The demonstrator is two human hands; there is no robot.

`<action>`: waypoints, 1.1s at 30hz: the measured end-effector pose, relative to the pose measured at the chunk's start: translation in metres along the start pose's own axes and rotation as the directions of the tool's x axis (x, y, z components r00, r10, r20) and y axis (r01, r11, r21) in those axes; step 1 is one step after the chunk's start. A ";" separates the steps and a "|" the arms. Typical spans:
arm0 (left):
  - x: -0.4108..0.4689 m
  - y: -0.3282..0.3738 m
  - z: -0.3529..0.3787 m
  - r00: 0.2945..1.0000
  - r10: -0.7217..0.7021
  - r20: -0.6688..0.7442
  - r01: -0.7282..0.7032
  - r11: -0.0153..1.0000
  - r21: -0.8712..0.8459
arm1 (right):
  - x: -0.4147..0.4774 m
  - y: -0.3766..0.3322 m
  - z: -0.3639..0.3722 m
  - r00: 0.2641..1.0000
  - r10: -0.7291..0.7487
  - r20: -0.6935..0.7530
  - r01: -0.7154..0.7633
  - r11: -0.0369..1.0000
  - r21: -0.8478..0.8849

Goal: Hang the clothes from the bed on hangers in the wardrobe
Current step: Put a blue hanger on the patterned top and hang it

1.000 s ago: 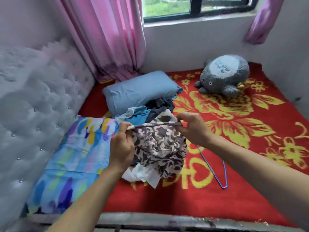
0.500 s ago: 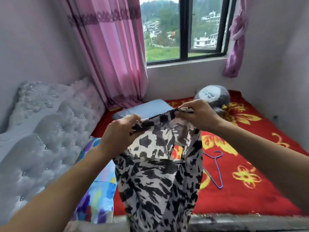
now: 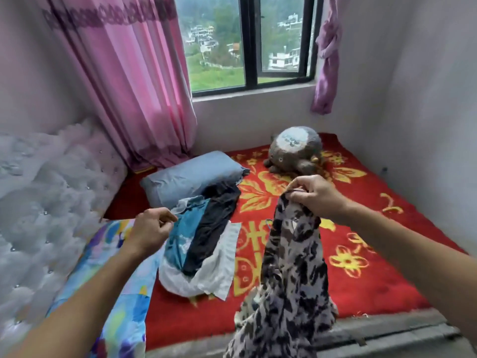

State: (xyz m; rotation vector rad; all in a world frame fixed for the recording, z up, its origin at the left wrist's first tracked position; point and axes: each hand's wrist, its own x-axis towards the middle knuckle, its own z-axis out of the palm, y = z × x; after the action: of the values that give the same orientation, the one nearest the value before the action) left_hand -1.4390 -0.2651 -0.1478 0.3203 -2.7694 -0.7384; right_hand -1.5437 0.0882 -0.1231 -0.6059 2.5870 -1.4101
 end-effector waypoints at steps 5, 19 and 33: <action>0.028 0.015 0.128 0.932 -0.032 0.361 0.065 0.995 -0.080 | 0.050 0.049 0.032 0.980 0.076 0.182 -0.092 0.993 0.081; 0.165 0.053 0.404 0.693 -0.084 0.716 0.220 0.971 -0.099 | 0.207 0.211 -0.023 0.765 0.247 0.595 -0.565 0.700 0.437; 0.214 -0.080 0.388 0.720 -0.403 0.565 0.523 0.850 -0.059 | 0.266 0.393 0.097 0.642 0.688 0.339 -0.739 0.672 0.035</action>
State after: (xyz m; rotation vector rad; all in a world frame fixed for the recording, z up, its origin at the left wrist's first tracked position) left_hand -1.7455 -0.2147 -0.4739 0.9265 -3.0975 -1.4423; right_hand -1.8674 0.0941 -0.4830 0.2378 2.0405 -1.1143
